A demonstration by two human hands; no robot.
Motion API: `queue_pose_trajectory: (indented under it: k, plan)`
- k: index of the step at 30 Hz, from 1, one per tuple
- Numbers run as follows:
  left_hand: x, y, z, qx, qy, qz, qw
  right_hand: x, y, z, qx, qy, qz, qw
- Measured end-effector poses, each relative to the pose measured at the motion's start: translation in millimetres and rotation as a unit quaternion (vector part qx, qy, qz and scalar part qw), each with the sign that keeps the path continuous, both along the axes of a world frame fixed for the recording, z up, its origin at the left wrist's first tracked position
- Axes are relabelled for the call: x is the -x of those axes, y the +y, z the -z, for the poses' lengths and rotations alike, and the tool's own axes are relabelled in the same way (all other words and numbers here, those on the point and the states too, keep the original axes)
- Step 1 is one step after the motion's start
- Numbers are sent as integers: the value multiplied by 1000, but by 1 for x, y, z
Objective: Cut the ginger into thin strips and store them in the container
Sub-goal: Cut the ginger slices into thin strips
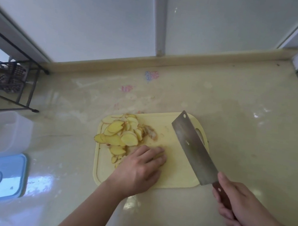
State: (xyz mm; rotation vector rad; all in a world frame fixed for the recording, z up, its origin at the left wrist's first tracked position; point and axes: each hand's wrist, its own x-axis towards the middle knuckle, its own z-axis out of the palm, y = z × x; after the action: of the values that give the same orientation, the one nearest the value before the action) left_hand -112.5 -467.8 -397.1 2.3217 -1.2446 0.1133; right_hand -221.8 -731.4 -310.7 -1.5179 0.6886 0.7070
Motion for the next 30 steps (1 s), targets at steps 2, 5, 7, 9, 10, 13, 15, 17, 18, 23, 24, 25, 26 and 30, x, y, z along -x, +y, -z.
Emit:
queue_pose_trajectory:
  k: [2,5,7,9,10,13,15,17,18,23,24,25,26,30]
  plan:
    - [-5,6,-4,-17,5,28,999,-1,1,0,2,-4,-4,1000]
    - [-15,10,-6,-24,-4,49,999,-1,4,-1,12,-13,-2,1000]
    - [-16,9,-4,-20,-18,52,998,0,5,1,12,-18,0,1000]
    - [-14,8,-3,-12,-25,48,998,1,7,1,13,-14,-3,1000]
    - [-13,8,-3,-7,-27,41,999,2,8,1,13,-14,-5,1000]
    - [-9,3,-1,5,-31,2,1000,3,12,0,17,-12,-6,1000]
    - [-4,-9,1,13,-31,-38,999,3,15,-3,25,-17,-17,999]
    - [2,-24,3,25,-22,-76,997,4,17,-4,32,-20,-16,999]
    - [5,-30,4,31,-15,-92,995,4,19,-3,39,-23,-16,999]
    - [14,-29,1,36,17,-105,994,11,34,0,130,-78,-75,986]
    - [14,-28,1,35,16,-105,994,12,37,3,144,-85,-96,981]
    - [14,-28,-1,31,12,-106,994,13,39,5,163,-88,-116,976]
    - [14,-28,-1,28,6,-106,994,14,40,6,173,-89,-125,973]
    - [10,-35,-3,42,-1,-99,994,14,37,9,164,-93,-115,975]
